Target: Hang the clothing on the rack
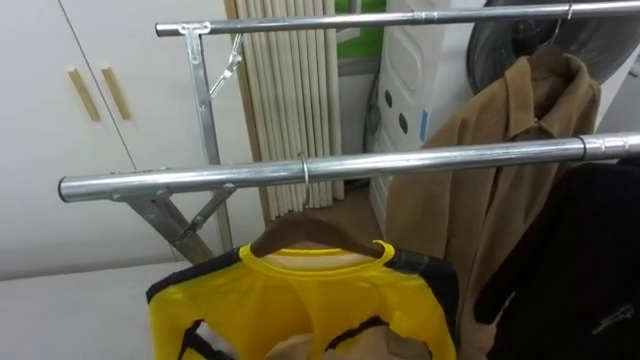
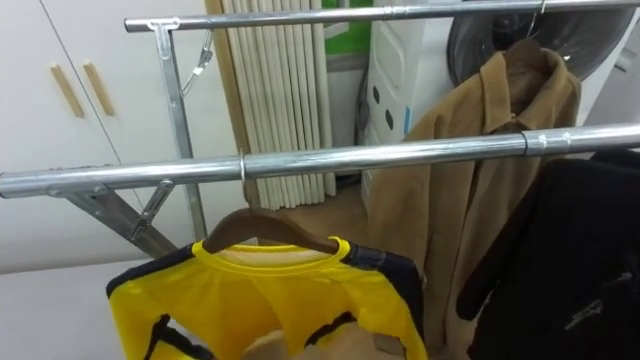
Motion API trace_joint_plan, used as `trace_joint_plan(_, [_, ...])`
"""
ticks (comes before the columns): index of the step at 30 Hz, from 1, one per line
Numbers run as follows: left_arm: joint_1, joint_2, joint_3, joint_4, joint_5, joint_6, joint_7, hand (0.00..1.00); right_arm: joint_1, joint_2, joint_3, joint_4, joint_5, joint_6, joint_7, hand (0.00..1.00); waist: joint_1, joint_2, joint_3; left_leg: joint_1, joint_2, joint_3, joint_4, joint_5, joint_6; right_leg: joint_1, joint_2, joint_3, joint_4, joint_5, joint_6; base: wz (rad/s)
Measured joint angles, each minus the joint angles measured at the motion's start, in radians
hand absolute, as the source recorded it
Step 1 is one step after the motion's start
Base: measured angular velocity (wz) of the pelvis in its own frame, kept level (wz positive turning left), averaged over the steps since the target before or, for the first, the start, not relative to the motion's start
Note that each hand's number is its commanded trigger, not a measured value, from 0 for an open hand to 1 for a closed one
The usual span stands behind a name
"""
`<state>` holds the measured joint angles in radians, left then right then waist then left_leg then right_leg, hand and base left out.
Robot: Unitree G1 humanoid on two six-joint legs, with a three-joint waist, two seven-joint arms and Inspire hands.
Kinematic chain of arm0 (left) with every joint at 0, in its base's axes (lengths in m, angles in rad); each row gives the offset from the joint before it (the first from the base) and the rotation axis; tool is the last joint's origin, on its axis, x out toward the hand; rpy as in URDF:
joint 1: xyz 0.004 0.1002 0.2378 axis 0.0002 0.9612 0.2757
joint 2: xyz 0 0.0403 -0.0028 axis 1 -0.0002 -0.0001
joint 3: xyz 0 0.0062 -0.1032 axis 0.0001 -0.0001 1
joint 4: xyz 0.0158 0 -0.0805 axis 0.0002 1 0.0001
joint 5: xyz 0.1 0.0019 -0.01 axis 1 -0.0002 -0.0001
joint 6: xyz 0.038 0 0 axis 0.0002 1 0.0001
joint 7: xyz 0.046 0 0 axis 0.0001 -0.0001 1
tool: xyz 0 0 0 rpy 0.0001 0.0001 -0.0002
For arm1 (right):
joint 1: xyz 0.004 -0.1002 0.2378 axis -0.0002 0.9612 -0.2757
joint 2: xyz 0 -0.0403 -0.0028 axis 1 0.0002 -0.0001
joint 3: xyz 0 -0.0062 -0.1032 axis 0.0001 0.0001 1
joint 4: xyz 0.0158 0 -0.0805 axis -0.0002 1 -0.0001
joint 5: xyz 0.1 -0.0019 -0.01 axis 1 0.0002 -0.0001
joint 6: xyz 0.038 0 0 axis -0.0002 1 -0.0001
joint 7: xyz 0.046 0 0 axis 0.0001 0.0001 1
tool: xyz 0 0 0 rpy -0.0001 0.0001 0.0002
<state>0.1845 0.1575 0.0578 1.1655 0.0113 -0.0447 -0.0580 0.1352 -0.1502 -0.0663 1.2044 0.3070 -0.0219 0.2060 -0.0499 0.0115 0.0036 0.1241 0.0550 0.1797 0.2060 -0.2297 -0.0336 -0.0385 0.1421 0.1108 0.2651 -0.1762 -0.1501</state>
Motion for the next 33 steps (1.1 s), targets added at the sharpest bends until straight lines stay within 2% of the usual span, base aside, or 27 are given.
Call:
trace_joint_plan(2, [-0.008, -0.002, -0.002, -0.003, -0.001, -0.004, 0.006, 0.00, -0.017, -0.003, 0.017, -0.005, -0.003, 0.000, 0.000, 0.00, 0.003, 0.002, 0.0006, -0.027, 0.000, 0.001, 0.021, -0.001, -0.001, -0.018, -0.006, -0.018, 0.014, -0.006, -0.002, 0.30])
trace_joint_plan(3, [-0.016, -0.005, -0.002, -0.002, -0.004, -0.005, 0.010, 0.00, -0.034, -0.005, 0.025, -0.005, -0.020, -0.001, 0.000, 0.00, 0.003, 0.013, -0.0017, -0.049, 0.001, 0.000, 0.041, -0.002, -0.002, -0.027, -0.012, -0.037, 0.017, -0.008, -0.006, 0.45])
trace_joint_plan(6, [-0.039, -0.008, -0.005, -0.003, -0.008, -0.018, 0.012, 0.00, -0.094, -0.021, 0.069, -0.003, -0.077, -0.001, 0.002, 0.00, 0.005, 0.020, 0.0086, -0.129, 0.000, -0.002, 0.103, -0.002, -0.002, -0.077, -0.035, -0.099, 0.054, -0.019, -0.010, 0.60])
trace_joint_plan(8, [-0.041, -0.018, -0.004, -0.006, -0.007, -0.030, 0.012, 0.00, -0.130, -0.024, 0.097, -0.002, -0.118, -0.002, 0.010, 0.00, 0.015, 0.036, 0.0066, -0.162, 0.003, -0.006, 0.108, -0.002, -0.003, -0.098, -0.045, -0.148, 0.067, -0.022, -0.014, 0.72])
trace_joint_plan(10, [-0.048, -0.027, -0.005, -0.030, -0.006, -0.031, 0.008, 0.00, -0.164, -0.029, 0.132, 0.000, -0.151, -0.001, 0.025, 0.00, 0.031, 0.048, 0.0090, -0.218, 0.003, -0.018, 0.126, 0.008, -0.018, -0.135, -0.074, -0.246, 0.086, -0.032, -0.026, 1.12])
trace_joint_plan(11, [-0.049, -0.031, -0.003, -0.035, 0.002, -0.031, 0.006, 0.00, -0.171, -0.031, 0.134, 0.001, -0.162, -0.001, 0.029, 0.00, 0.034, 0.051, 0.0104, -0.232, 0.006, -0.018, 0.129, 0.013, -0.023, -0.138, -0.082, -0.276, 0.084, -0.033, -0.027, 1.41])
trace_joint_plan(12, [-0.054, -0.033, -0.003, -0.045, 0.016, -0.030, 0.001, 0.00, -0.178, -0.035, 0.144, 0.003, -0.175, -0.002, 0.035, 0.00, 0.035, 0.052, 0.0118, -0.257, 0.014, 0.011, 0.147, 0.018, -0.026, -0.143, -0.103, -0.342, 0.083, -0.041, -0.034, 1.56])
trace_joint_plan(13, [-0.060, -0.032, -0.003, -0.048, 0.020, -0.030, -0.003, 0.00, -0.177, -0.041, 0.157, 0.004, -0.171, 0.000, 0.035, 0.00, 0.053, 0.054, 0.0110, -0.269, 0.030, 0.071, 0.194, 0.015, -0.023, -0.144, -0.126, -0.407, 0.092, -0.056, -0.035, 1.61])
trace_joint_plan(14, [-0.063, -0.030, -0.003, -0.048, 0.020, -0.029, -0.003, 0.00, -0.177, -0.043, 0.161, 0.005, -0.171, 0.002, 0.036, 0.00, 0.057, 0.051, 0.0115, -0.270, 0.038, 0.100, 0.225, 0.013, -0.019, -0.144, -0.142, -0.441, 0.100, -0.064, -0.034, 1.81])
trace_joint_plan(16, [-0.065, -0.009, -0.002, -0.046, 0.020, -0.023, -0.003, 0.00, -0.176, -0.045, 0.147, 0.011, -0.155, 0.016, 0.034, 0.00, 0.055, 0.042, 0.0116, -0.254, 0.086, 0.227, 0.353, -0.011, 0.009, -0.135, -0.197, -0.585, 0.133, -0.097, -0.021, 1.98])
trace_joint_plan(17, [-0.062, -0.006, 0.000, -0.046, 0.019, -0.021, -0.005, 0.00, -0.174, -0.046, 0.130, 0.013, -0.155, 0.020, 0.033, 0.00, 0.056, 0.039, 0.0097, -0.245, 0.098, 0.257, 0.383, -0.017, 0.019, -0.132, -0.214, -0.622, 0.147, -0.107, -0.019, 2.06])
trace_joint_plan(18, [-0.059, -0.006, 0.003, -0.048, 0.023, -0.020, -0.013, 0.00, -0.165, -0.049, 0.099, 0.014, -0.154, 0.028, 0.026, 0.00, 0.052, 0.034, 0.0100, -0.214, 0.122, 0.313, 0.422, -0.022, 0.027, -0.124, -0.247, -0.700, 0.168, -0.119, -0.010, 2.12])
trace_joint_plan(19, [-0.060, -0.007, 0.005, -0.046, 0.023, -0.016, -0.013, 0.00, -0.152, -0.053, 0.072, 0.015, -0.149, 0.035, 0.023, 0.00, 0.052, 0.027, 0.0078, -0.178, 0.128, 0.345, 0.418, -0.031, 0.031, -0.120, -0.272, -0.767, 0.187, -0.135, 0.015, 2.16])
trace_joint_plan(20, [-0.058, -0.006, 0.008, -0.045, 0.022, -0.010, -0.013, 0.00, -0.147, -0.054, 0.062, 0.020, -0.141, 0.038, 0.024, 0.00, 0.052, 0.022, 0.0070, -0.158, 0.128, 0.362, 0.407, -0.040, 0.034, -0.119, -0.286, -0.803, 0.199, -0.148, 0.038, 1.95])
trace_joint_plan(21, [-0.051, -0.005, 0.020, -0.044, 0.021, 0.002, -0.013, 0.00, -0.140, -0.057, 0.046, 0.036, -0.125, 0.040, 0.024, 0.00, 0.054, 0.010, 0.0062, -0.114, 0.116, 0.397, 0.348, -0.064, 0.030, -0.122, -0.312, -0.860, 0.227, -0.164, 0.069, 1.72])
trace_joint_plan(22, [-0.041, -0.002, 0.021, -0.045, 0.020, 0.012, -0.014, 0.00, -0.133, -0.061, 0.041, 0.040, -0.105, 0.048, 0.024, 0.00, 0.058, 0.005, 0.0045, -0.074, 0.093, 0.413, 0.262, -0.104, 0.029, -0.131, -0.318, -0.892, 0.248, -0.168, 0.083, 1.54])
trace_joint_plan(23, [-0.038, -0.001, 0.021, -0.045, 0.021, 0.017, -0.014, 0.00, -0.131, -0.063, 0.041, 0.040, -0.097, 0.050, 0.024, 0.00, 0.058, 0.005, 0.0024, -0.063, 0.087, 0.425, 0.226, -0.128, 0.027, -0.142, -0.318, -0.901, 0.262, -0.167, 0.094, 1.35])
trace_joint_plan(24, [-0.035, 0.009, 0.025, -0.045, 0.018, 0.035, -0.012, 0.00, -0.125, -0.052, 0.040, 0.041, -0.074, 0.058, 0.022, 0.00, 0.070, -0.011, -0.0039, -0.063, 0.089, 0.441, 0.177, -0.166, -0.026, -0.170, -0.340, -0.907, 0.310, -0.162, 0.108, 0.99])
trace_joint_plan(25, [-0.029, 0.017, 0.040, -0.040, -0.010, 0.047, -0.009, 0.00, -0.114, -0.047, 0.044, 0.042, -0.047, 0.069, 0.029, 0.00, 0.089, -0.032, -0.0093, -0.070, 0.097, 0.435, 0.169, -0.167, -0.024, -0.173, -0.357, -0.911, 0.321, -0.138, 0.116, 0.96])
trace_joint_plan(26, [-0.026, 0.017, 0.040, -0.035, -0.020, 0.050, -0.010, 0.00, -0.105, -0.048, 0.043, 0.042, -0.032, 0.070, 0.031, 0.00, 0.088, -0.023, -0.0115, -0.074, 0.106, 0.422, 0.168, -0.164, -0.020, -0.164, -0.357, -0.912, 0.319, -0.122, 0.119, 1.06])
trace_joint_plan(27, [-0.027, 0.021, 0.041, -0.033, -0.019, 0.053, -0.010, 0.00, -0.077, -0.048, 0.040, 0.042, -0.015, 0.069, 0.036, 0.00, 0.077, -0.024, -0.0187, -0.068, 0.113, 0.407, 0.160, -0.145, -0.013, -0.143, -0.370, -0.915, 0.317, -0.093, 0.096, 1.34])
trace_joint_plan(28, [-0.032, 0.021, 0.039, -0.034, -0.019, 0.052, -0.010, 0.00, -0.061, -0.049, 0.029, 0.042, 0.001, 0.070, 0.037, 0.00, 0.072, -0.033, -0.0171, -0.052, 0.110, 0.406, 0.149, -0.123, -0.017, -0.117, -0.385, -0.918, 0.310, -0.084, 0.083, 1.26])
trace_joint_plan(29, [-0.033, 0.019, 0.039, -0.034, -0.019, 0.052, -0.010, 0.00, -0.059, -0.051, 0.023, 0.043, 0.002, 0.071, 0.036, 0.00, 0.076, -0.037, -0.0143, -0.046, 0.105, 0.405, 0.145, -0.120, -0.014, -0.107, -0.388, -0.914, 0.304, -0.080, 0.083, 0.84])
trace_joint_plan(30, [-0.028, 0.013, 0.038, -0.032, -0.020, 0.053, -0.011, 0.00, -0.057, -0.053, 0.023, 0.046, 0.003, 0.070, 0.034, 0.00, 0.078, -0.030, -0.0143, -0.042, 0.093, 0.385, 0.137, -0.117, -0.003, -0.096, -0.390, -0.891, 0.296, -0.067, 0.094, 0.60])
trace_joint_plan(31, [-0.029, 0.012, 0.038, -0.024, -0.024, 0.056, -0.010, 0.00, -0.059, -0.052, 0.025, 0.044, 0.006, 0.070, 0.031, 0.00, 0.075, -0.025, -0.0120, -0.045, 0.087, 0.359, 0.136, -0.116, 0.011, -0.085, -0.387, -0.847, 0.288, -0.056, 0.112, 0.63])
trace_joint_plan(32, [-0.029, 0.012, 0.038, -0.023, -0.030, 0.059, -0.009, 0.00, -0.057, -0.049, 0.023, 0.043, 0.007, 0.069, 0.027, 0.00, 0.074, -0.025, -0.0122, -0.047, 0.082, 0.345, 0.135, -0.115, 0.013, -0.081, -0.384, -0.822, 0.287, -0.050, 0.121, 0.74])
trace_joint_plan(33, [-0.025, 0.011, 0.039, -0.023, -0.046, 0.061, -0.003, 0.00, -0.052, -0.044, 0.021, 0.044, 0.009, 0.072, 0.021, 0.00, 0.069, -0.028, -0.0121, -0.049, 0.071, 0.317, 0.133, -0.114, 0.022, -0.077, -0.385, -0.767, 0.287, -0.042, 0.133, 0.73])
